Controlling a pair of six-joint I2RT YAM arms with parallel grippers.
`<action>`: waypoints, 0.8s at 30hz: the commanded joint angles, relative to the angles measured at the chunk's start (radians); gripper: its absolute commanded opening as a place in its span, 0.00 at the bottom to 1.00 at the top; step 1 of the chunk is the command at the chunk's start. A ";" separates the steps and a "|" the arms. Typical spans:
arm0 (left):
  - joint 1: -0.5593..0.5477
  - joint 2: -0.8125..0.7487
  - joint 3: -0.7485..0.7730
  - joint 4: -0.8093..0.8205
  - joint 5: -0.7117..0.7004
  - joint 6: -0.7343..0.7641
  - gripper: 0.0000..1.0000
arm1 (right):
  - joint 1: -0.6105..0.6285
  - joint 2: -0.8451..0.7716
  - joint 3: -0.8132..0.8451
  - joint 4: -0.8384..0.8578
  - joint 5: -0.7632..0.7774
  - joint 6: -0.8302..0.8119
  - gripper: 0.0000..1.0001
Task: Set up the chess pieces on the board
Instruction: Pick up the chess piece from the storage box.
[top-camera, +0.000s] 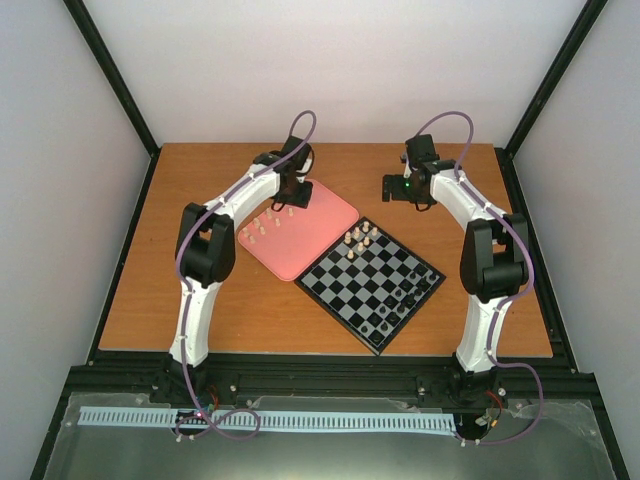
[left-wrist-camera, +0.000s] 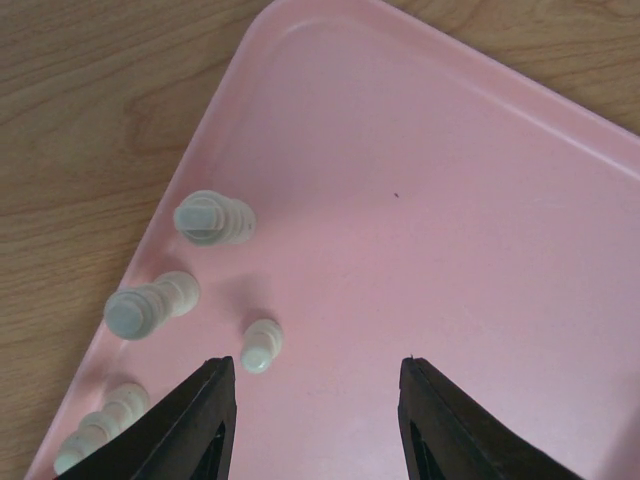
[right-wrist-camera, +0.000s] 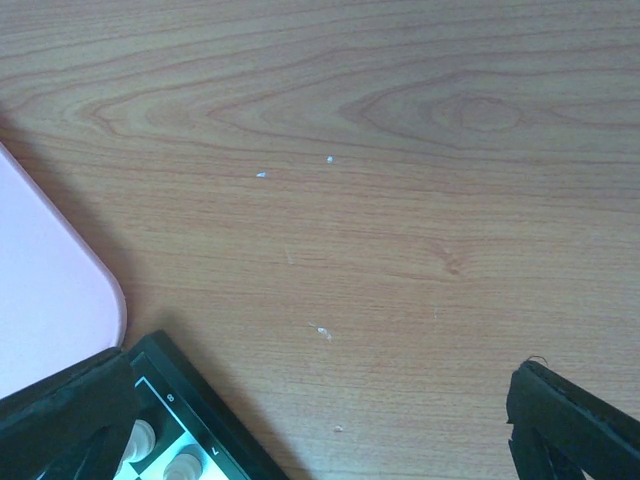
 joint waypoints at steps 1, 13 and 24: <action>0.026 0.002 0.006 0.003 -0.005 0.032 0.47 | -0.008 0.030 0.022 0.006 0.002 0.004 1.00; 0.042 0.025 -0.062 0.022 0.015 0.021 0.46 | -0.007 0.061 0.044 -0.001 0.002 0.003 1.00; 0.045 0.076 -0.035 0.013 0.016 0.010 0.41 | -0.008 0.069 0.044 -0.005 0.012 -0.003 1.00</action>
